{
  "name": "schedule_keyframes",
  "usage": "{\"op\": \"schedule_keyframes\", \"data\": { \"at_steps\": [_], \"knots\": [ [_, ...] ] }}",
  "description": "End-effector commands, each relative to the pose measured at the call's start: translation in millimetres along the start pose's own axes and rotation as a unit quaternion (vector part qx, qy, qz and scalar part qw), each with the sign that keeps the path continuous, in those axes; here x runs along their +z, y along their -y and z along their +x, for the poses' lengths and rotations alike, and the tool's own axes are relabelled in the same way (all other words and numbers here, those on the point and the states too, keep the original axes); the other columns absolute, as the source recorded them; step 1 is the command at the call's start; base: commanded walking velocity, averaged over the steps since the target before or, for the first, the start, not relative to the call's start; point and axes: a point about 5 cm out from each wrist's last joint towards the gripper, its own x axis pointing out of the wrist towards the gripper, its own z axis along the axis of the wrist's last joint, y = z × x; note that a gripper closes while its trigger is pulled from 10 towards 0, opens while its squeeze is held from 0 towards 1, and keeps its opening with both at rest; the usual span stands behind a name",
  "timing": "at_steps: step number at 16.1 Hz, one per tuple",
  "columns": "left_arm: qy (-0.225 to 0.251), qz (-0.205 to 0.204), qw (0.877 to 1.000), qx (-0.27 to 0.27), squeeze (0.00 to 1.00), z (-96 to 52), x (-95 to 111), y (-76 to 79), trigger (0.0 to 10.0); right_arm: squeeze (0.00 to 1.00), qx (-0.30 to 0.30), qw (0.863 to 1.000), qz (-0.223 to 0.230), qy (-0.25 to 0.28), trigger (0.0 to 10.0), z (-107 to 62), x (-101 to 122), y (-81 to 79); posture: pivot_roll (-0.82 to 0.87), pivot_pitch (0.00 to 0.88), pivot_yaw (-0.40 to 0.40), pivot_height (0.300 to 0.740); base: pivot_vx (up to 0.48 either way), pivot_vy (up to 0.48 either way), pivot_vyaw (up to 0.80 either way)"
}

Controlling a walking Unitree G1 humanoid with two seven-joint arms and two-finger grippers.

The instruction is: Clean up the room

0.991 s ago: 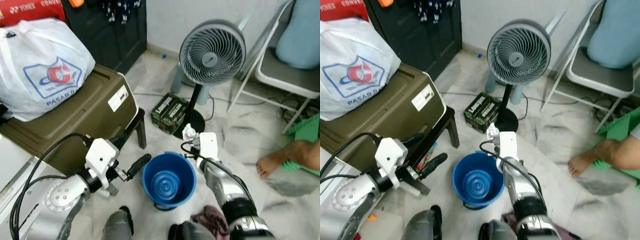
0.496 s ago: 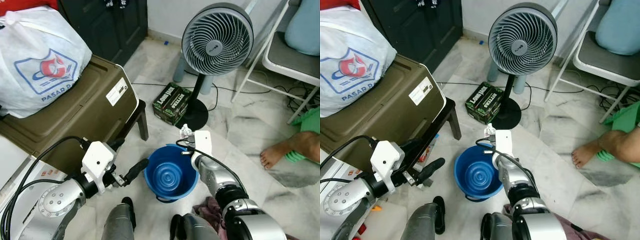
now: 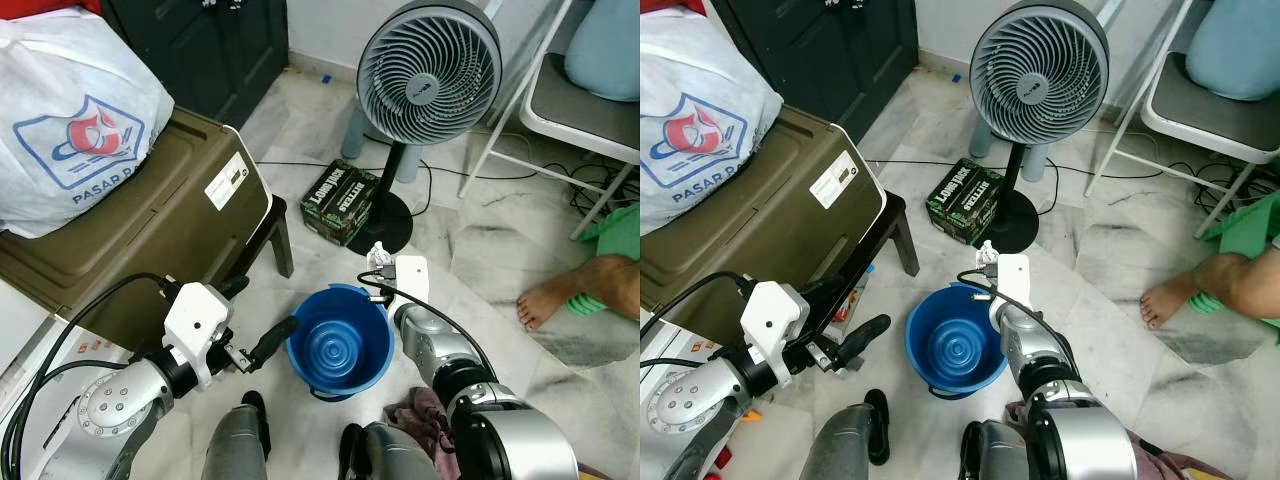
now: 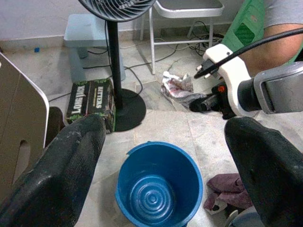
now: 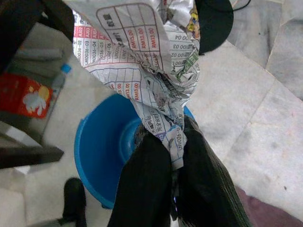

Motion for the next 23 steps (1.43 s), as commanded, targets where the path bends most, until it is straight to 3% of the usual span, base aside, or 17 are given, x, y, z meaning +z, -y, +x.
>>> {"op": "schedule_keyframes", "data": {
  "at_steps": [1, 8, 16, 17, 21, 23],
  "knots": [
    [-0.005, -0.004, 1.0, 0.0, 0.0, -1.5, -0.5, 1.9, 10.0, 1.0, 0.0, 1.0, 0.011, -0.004, 10.0, 0.2, -2.6, 2.8, 0.14, 0.273, -0.015, 0.74, 0.0, 0.0, 0.0],
    [-0.004, -0.003, 1.0, 0.0, 0.0, -1.0, -0.7, 0.7, 10.0, 1.0, 0.019, 0.999, 0.03, 0.012, 10.0, 0.9, 2.6, 0.0, 0.14, 0.268, -0.014, 0.74, 0.0, 0.0, 0.0],
    [-0.004, 0.0, 1.0, 0.004, 0.0, -0.5, -0.3, -1.2, 10.0, 1.0, 0.106, 0.984, 0.089, 0.108, 10.0, -5.8, 28.2, -14.7, 0.14, 0.255, -0.011, 0.74, 0.0, 0.0, 0.0],
    [-0.004, -0.003, 1.0, 0.012, 0.0, 0.8, -1.9, -2.8, 10.0, 1.0, 0.138, 0.974, 0.084, 0.157, 10.0, -21.4, 33.6, -17.0, 0.12, 0.241, -0.011, 0.74, 0.0, 0.0, 0.0],
    [0.006, -0.012, 0.999, 0.051, 0.0, 11.9, -6.3, -10.7, 10.0, 1.0, 0.144, 0.968, 0.024, 0.206, 10.0, -65.4, 15.2, -2.3, 0.06, 0.207, -0.024, 0.74, 0.0, 0.0, 0.0],
    [0.013, -0.014, 0.998, 0.058, 0.0, 16.5, -5.3, -11.8, 10.0, 1.0, 0.131, 0.968, 0.019, 0.213, 10.0, -77.1, 8.9, 6.9, 0.05, 0.196, -0.027, 0.74, 0.0, 0.0, 0.0]
  ]
}}
